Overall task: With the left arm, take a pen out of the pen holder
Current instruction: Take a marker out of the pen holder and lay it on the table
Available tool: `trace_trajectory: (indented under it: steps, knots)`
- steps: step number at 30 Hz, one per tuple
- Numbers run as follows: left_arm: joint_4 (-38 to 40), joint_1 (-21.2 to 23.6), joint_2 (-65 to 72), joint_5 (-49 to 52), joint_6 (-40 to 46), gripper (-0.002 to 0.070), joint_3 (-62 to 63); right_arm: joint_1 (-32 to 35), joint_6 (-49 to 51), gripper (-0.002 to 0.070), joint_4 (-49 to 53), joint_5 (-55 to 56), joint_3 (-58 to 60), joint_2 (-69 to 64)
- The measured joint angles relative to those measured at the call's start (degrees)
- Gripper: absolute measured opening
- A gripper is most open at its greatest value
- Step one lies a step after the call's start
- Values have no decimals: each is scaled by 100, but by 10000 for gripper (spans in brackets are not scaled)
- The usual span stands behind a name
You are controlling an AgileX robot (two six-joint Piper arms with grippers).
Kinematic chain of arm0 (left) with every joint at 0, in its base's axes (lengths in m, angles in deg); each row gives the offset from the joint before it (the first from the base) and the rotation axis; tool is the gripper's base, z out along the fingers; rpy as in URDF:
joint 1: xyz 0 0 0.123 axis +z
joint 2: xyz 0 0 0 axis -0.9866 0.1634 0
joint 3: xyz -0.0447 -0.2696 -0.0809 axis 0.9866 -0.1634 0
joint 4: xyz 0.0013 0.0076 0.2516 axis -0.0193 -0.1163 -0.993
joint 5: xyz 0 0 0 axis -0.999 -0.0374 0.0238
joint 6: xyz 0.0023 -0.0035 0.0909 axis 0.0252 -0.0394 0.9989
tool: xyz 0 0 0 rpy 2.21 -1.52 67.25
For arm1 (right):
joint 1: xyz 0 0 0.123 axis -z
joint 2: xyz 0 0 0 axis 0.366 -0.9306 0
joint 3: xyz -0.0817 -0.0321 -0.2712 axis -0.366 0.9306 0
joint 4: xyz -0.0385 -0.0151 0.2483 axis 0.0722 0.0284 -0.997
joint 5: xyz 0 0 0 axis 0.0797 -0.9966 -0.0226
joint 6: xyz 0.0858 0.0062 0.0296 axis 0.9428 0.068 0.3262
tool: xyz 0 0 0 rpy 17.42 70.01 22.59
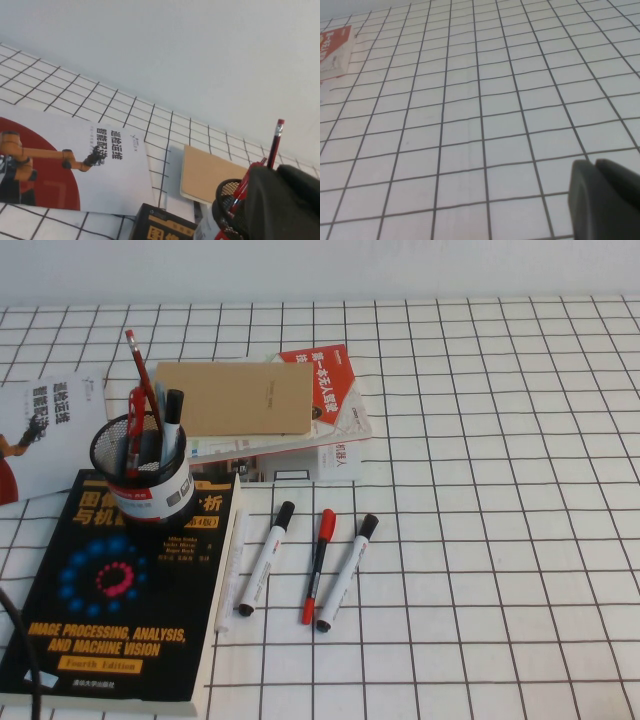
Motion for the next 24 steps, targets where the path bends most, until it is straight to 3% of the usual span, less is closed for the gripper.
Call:
trace_trajectory:
  steps: [4, 9, 13, 17, 24]
  knots:
    - [-600, -148, 481, -341, -139, -3, 0, 0, 0, -17, 0, 0, 0, 0]
    - [-738, -664, 1117, -842, 623, 39, 0, 0, 0, -17, 0, 0, 0, 0]
    - [-738, -1123, 1767, -1382, 1498, 207, 11, 0, 0, -17, 0, 0, 0, 0]
    - [-717, -1396, 2543, -1786, 1802, 389, 208, 0, 0, -17, 0, 0, 0, 0]
    - [-938, -1599, 3782, -2328, 1790, 447, 862, 0, 0, -17, 0, 0, 0, 0]
